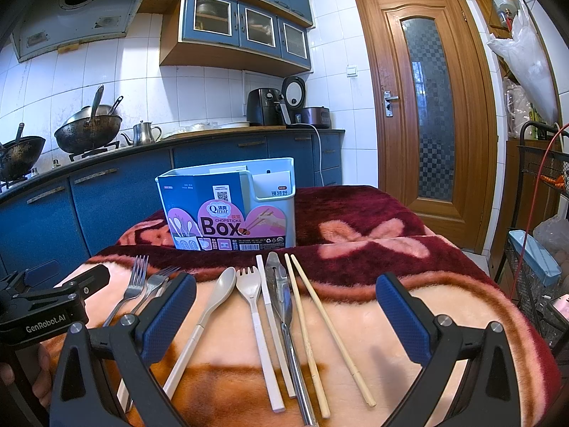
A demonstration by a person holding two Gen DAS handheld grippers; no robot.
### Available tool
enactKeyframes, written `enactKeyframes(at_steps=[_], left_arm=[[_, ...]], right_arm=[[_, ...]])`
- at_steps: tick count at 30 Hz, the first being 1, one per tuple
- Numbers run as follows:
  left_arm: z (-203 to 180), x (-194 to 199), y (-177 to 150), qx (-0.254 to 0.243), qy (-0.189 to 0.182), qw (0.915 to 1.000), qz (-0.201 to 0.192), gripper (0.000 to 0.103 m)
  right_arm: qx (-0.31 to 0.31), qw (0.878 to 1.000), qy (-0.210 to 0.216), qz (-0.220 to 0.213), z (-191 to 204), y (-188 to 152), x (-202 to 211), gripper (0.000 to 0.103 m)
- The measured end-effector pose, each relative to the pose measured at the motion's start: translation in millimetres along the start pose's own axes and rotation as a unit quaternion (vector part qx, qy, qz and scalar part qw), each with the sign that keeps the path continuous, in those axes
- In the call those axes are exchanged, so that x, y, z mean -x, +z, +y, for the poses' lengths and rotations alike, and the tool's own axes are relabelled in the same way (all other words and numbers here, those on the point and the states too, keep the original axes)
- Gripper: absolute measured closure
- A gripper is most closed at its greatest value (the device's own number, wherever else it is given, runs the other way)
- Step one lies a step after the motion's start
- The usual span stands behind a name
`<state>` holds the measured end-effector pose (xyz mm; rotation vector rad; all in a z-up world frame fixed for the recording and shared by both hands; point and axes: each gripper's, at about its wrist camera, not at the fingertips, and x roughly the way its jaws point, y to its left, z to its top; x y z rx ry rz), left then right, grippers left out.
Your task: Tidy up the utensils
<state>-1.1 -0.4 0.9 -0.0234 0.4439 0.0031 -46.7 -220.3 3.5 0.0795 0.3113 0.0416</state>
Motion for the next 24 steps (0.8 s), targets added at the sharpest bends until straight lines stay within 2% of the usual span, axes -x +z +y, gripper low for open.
enactKeyframes(at_steps=[24], left_arm=[[-2.1, 0.1, 0.2, 0.000, 0.000, 1.0000, -0.001, 0.001]], right_arm=[[0.000, 1.000, 0.000, 0.000, 0.6, -0.2, -0.6, 0.000]])
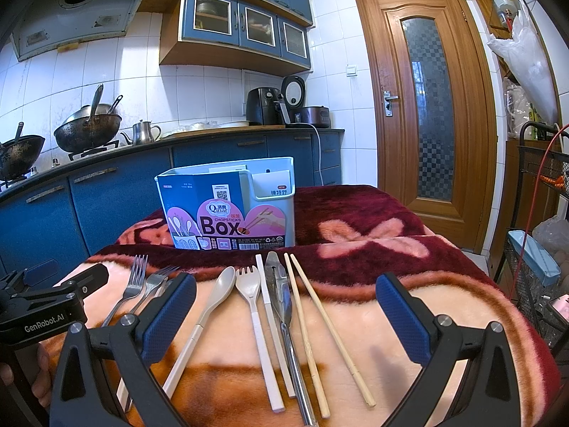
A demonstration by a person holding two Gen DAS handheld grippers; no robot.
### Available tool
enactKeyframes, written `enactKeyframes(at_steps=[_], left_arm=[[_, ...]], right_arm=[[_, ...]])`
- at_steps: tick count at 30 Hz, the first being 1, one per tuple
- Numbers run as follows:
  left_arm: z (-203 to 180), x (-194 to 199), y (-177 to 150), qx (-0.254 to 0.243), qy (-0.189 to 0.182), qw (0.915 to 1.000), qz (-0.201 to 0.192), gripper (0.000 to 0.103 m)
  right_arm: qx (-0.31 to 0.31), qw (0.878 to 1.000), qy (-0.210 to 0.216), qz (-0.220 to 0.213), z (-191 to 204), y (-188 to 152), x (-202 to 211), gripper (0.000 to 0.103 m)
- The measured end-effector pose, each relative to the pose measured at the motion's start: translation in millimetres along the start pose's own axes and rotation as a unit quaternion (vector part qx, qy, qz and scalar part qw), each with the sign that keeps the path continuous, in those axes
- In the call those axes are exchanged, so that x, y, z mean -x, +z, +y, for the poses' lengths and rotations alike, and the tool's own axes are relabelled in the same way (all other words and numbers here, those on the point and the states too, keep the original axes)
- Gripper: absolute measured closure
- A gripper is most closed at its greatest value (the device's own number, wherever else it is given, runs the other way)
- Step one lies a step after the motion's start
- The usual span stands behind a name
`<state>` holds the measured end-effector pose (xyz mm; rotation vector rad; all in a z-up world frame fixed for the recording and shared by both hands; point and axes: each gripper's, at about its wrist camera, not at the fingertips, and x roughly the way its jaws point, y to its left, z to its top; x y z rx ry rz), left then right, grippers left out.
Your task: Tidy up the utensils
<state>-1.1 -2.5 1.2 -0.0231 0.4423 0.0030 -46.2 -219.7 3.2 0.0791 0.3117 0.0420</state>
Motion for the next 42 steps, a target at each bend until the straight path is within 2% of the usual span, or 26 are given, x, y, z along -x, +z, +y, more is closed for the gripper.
enactKeyframes(at_steps=[25, 33, 42], left_arm=[[3, 0, 4, -0.003, 0.005, 1.0000, 0.005, 0.001], [6, -5, 7, -0.005, 0.001, 0.9997, 0.024, 0.001], [4, -5, 16, -0.031, 0.019, 0.9980, 0.052, 0.001]], right_arm=[[-0.004, 1.000, 0.004, 0.005, -2, 1, -5, 0.000], [-0.016, 0.999, 0.010, 0.034, -6, 4, -7, 0.000], [-0.022, 0.994, 0.035, 0.103, -22, 22, -12, 0.000]])
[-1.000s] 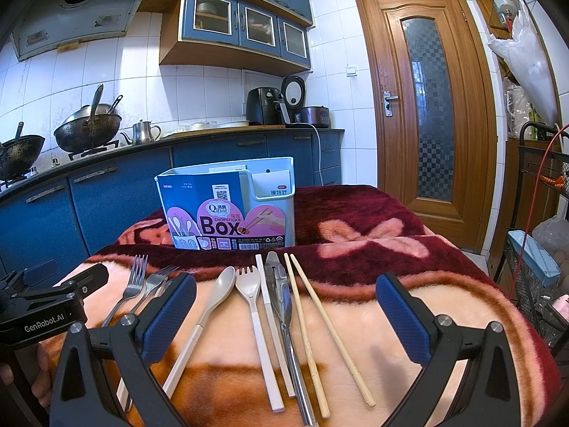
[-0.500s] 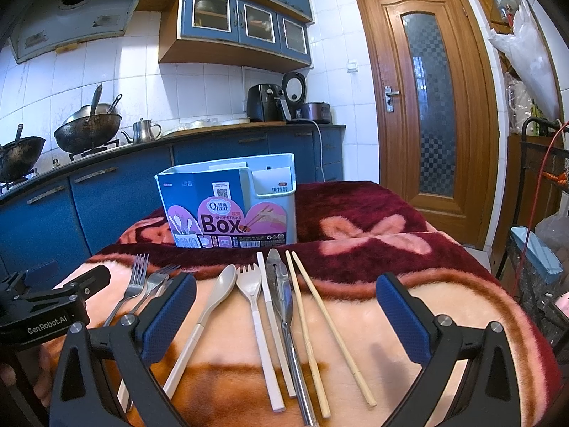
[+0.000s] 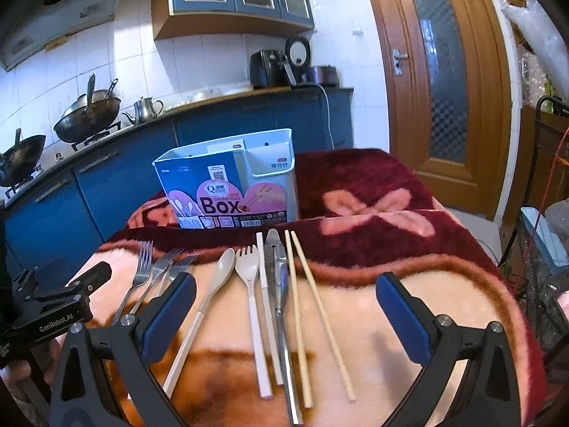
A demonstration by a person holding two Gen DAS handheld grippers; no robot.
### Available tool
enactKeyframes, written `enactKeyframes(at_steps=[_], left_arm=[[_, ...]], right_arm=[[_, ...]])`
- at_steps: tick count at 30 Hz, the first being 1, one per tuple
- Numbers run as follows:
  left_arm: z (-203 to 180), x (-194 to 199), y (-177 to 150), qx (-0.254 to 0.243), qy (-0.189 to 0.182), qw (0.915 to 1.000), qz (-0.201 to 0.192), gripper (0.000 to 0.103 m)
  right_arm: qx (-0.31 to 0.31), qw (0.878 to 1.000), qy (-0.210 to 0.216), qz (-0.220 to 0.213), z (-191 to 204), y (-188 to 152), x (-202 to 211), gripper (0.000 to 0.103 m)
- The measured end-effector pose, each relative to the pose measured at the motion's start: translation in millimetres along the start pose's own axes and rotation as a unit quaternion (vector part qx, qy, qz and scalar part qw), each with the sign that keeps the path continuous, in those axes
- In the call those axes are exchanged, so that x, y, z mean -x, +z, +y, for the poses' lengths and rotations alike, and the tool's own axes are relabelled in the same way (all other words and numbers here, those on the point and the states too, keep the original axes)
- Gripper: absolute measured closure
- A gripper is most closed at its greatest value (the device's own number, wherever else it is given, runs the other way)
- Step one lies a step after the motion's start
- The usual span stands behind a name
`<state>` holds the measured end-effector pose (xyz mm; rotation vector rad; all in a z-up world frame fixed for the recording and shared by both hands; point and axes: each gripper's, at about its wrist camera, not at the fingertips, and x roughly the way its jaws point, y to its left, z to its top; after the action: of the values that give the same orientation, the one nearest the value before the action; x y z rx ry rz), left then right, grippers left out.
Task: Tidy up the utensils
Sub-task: 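Close left tool on a steel fork while right tool closes on a wooden chopstick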
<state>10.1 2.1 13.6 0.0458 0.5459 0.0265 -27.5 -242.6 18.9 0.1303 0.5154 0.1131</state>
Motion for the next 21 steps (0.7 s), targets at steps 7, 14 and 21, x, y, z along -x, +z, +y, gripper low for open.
enactKeyframes(at_steps=[7, 14, 21], left_arm=[[6, -5, 9, -0.004, 0.000, 0.9992, 0.039, 0.001], [4, -10, 13, -0.019, 0.001, 0.9981, 0.059, 0.001], [1, -19, 11, -0.026, -0.008, 0.9959, 0.086, 0.001]], right_arm=[[0.030, 0.998, -0.014, 0.045, -4, 22, -6, 0.000], [0.054, 0.994, -0.014, 0.094, -4, 30, -20, 0.006], [0.072, 0.986, -0.007, 0.149, -3, 30, -40, 0.024]])
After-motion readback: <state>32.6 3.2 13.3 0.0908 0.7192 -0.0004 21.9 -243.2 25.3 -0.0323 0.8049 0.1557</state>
